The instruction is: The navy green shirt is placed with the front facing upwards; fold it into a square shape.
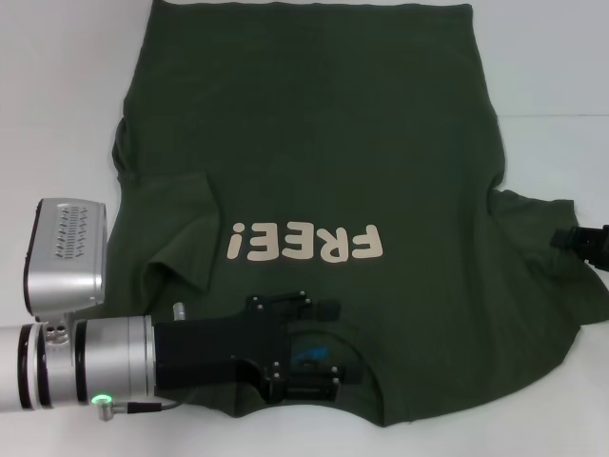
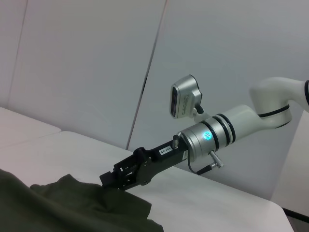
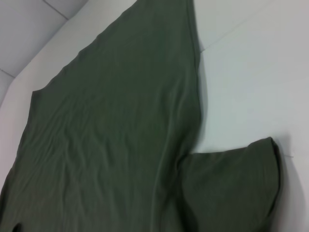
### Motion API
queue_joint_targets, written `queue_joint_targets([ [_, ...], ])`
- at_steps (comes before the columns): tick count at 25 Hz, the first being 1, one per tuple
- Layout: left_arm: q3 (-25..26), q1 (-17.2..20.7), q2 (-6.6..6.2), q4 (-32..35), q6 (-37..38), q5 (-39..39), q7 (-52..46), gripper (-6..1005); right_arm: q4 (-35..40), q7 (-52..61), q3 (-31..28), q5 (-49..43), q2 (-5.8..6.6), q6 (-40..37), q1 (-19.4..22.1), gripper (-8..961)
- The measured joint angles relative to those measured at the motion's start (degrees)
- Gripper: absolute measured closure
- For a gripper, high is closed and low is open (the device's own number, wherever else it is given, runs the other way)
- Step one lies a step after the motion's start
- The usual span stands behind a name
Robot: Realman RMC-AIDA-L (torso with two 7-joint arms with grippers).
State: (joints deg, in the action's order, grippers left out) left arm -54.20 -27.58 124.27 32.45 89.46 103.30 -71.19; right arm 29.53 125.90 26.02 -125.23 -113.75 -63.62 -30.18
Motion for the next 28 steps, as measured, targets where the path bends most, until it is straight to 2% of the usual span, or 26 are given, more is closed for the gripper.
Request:
queue_joint_targets([
  [11, 0.71, 0.22, -0.06, 0.09, 0.02, -0.02, 0.0, 170, 0.0, -0.39, -0.33, 0.1, -0.33, 0.03, 0.17, 833],
  [17, 0.79, 0.01, -0.08, -0.02, 0.02, -0.02, 0.0, 170, 0.0, -1.3, -0.89, 0.79, -0.61, 0.33, 0.36, 954],
  [22, 0.81, 0.09, -0.08, -0.02, 0.01, -0.12, 0.0, 171, 0.0, -2.28, -0.98, 3.03, -0.89, 1.02, 0.86, 953],
  [28, 1.43, 0.31, -0.04, -0.02, 0.01, -0.17, 0.0, 171, 0.0, -6.51, -0.97, 10.23, -0.97, 2.9, 2.33, 953],
])
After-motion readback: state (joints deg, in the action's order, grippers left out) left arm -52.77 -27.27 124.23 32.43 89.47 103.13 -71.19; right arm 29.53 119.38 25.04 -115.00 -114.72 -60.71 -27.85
